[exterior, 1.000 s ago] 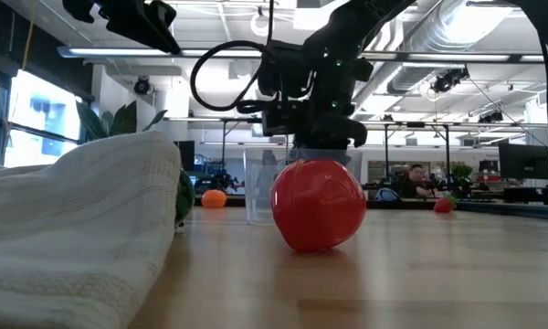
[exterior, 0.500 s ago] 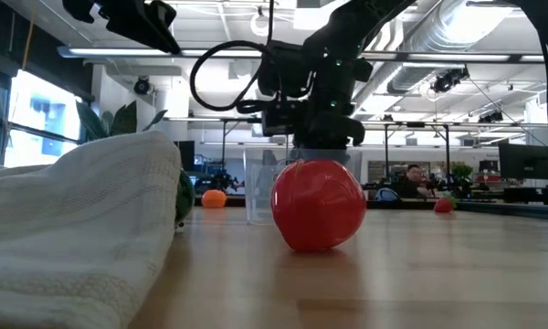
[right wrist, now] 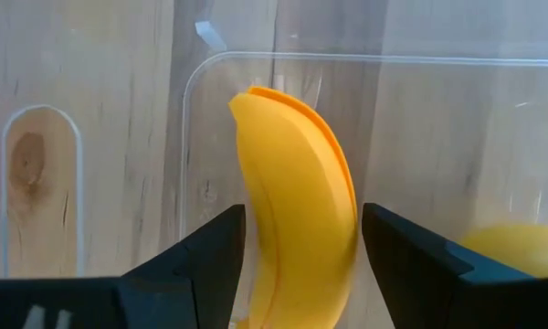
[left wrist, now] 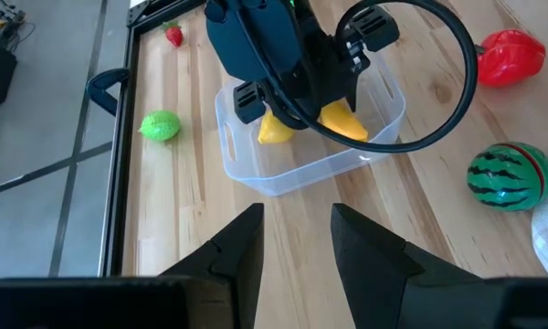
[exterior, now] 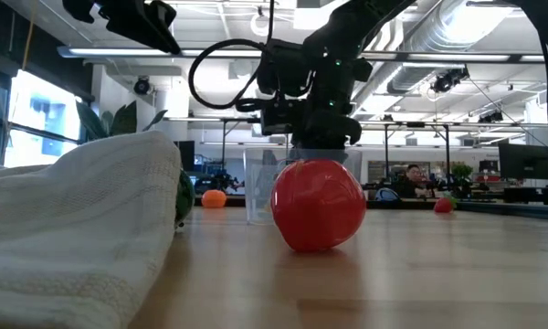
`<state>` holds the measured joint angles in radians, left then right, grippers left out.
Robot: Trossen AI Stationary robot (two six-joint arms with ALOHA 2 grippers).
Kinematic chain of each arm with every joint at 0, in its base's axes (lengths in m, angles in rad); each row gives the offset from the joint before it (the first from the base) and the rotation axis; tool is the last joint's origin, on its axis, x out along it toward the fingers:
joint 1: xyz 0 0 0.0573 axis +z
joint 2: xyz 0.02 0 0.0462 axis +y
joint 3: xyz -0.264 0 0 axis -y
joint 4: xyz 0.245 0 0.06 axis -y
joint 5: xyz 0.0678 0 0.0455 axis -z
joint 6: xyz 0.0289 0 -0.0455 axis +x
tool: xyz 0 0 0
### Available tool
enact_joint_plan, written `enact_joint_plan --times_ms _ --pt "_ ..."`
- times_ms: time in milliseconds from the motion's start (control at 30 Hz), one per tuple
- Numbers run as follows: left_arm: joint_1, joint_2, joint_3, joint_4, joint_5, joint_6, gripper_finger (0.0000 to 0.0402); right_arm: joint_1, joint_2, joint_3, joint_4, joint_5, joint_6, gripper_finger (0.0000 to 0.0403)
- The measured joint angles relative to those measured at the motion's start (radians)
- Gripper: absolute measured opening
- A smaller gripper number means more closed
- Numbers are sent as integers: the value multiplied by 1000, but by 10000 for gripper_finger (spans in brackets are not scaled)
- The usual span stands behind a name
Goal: Pick and placing Produce into tupperware
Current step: Put the red strawberry into the transparent bin
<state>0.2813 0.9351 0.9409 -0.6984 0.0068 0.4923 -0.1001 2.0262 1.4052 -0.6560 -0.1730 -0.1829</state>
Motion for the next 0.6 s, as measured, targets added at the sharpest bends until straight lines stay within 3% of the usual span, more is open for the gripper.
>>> enact_joint_plan --times_ms 333,600 --pt "0 0 0 -1 0 0 117 0 -57 26 -46 13 -1 211" --pt "0 0 0 -1 0 0 117 0 -98 130 -180 60 -26 211"
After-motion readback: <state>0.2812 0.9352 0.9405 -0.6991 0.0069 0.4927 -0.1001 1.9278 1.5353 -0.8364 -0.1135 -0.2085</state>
